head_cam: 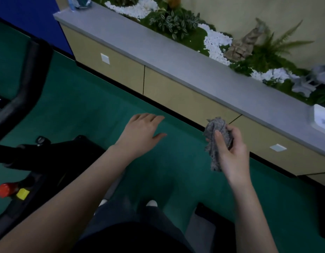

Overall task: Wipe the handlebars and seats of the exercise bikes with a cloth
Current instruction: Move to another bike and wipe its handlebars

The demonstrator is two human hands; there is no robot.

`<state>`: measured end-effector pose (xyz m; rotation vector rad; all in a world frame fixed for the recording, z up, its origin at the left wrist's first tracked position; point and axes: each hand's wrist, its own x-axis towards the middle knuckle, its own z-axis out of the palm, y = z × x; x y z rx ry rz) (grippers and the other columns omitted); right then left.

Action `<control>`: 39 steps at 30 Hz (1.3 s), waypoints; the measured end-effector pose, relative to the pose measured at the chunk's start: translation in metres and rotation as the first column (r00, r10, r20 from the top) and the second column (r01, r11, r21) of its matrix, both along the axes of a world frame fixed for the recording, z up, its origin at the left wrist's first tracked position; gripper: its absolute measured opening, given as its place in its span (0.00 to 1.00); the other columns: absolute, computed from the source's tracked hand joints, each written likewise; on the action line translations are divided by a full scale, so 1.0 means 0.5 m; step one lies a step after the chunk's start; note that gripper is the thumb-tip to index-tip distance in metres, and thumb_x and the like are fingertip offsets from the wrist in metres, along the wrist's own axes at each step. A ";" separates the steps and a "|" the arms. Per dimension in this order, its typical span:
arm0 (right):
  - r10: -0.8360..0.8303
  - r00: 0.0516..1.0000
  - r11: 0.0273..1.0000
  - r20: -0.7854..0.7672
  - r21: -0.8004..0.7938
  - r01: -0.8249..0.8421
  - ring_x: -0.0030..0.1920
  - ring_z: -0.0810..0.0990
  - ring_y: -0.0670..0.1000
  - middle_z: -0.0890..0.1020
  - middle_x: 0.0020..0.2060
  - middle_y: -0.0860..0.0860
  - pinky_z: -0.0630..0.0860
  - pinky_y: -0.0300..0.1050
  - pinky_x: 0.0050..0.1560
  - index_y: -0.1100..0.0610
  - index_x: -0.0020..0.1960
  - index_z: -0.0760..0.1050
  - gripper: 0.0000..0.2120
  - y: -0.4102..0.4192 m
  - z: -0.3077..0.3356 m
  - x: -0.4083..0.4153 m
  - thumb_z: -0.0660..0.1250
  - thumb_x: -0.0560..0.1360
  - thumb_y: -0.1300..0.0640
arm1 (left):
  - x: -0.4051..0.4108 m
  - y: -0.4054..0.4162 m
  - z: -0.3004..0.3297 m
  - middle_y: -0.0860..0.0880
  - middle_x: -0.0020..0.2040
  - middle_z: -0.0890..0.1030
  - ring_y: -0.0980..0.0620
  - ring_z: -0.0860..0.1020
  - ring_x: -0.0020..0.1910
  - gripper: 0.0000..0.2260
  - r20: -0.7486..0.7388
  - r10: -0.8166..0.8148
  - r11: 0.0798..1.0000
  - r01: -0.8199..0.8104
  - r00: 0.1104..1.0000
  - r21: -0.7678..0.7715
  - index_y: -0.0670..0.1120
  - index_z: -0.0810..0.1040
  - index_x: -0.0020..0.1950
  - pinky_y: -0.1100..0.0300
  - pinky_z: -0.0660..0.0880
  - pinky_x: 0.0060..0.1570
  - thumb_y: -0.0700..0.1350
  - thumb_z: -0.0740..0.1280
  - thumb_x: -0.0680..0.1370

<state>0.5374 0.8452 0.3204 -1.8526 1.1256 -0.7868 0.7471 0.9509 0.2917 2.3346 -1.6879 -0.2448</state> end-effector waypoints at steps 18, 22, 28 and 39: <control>0.213 0.960 0.962 -0.181 -0.135 -0.239 0.45 0.74 0.37 0.78 0.47 0.45 0.66 0.20 0.45 0.55 0.56 0.75 0.08 -0.310 -0.058 0.195 0.68 0.77 0.56 | 0.164 -0.219 -0.118 0.51 0.78 0.55 0.52 0.51 0.77 0.32 -0.076 0.164 0.968 -0.146 0.983 0.206 0.51 0.52 0.78 0.53 0.49 0.74 0.63 0.56 0.78; 0.318 0.928 0.935 -0.192 -0.096 -0.341 0.45 0.74 0.34 0.78 0.47 0.44 0.67 0.22 0.44 0.52 0.55 0.75 0.09 -0.404 -0.060 0.320 0.69 0.76 0.54 | 0.268 -0.287 -0.116 0.50 0.77 0.58 0.50 0.53 0.76 0.31 -0.090 0.267 0.952 -0.247 0.960 0.183 0.50 0.54 0.77 0.52 0.51 0.73 0.62 0.57 0.78; 0.416 0.893 0.898 -0.171 -0.078 -0.433 0.50 0.75 0.35 0.79 0.49 0.43 0.68 0.23 0.45 0.49 0.54 0.74 0.12 -0.519 -0.050 0.455 0.72 0.73 0.51 | 0.384 -0.387 -0.084 0.48 0.75 0.63 0.48 0.58 0.75 0.31 -0.078 0.349 0.933 -0.338 0.934 0.119 0.49 0.58 0.76 0.49 0.56 0.71 0.61 0.59 0.77; 0.553 0.820 0.829 -0.144 -0.001 -0.559 0.43 0.76 0.29 0.78 0.44 0.40 0.70 0.20 0.39 0.47 0.58 0.70 0.22 -0.809 -0.056 0.689 0.76 0.69 0.49 | 0.501 -0.558 -0.087 0.50 0.75 0.61 0.49 0.58 0.74 0.30 -0.074 0.598 0.800 -0.590 0.798 0.110 0.49 0.59 0.76 0.52 0.56 0.71 0.60 0.59 0.78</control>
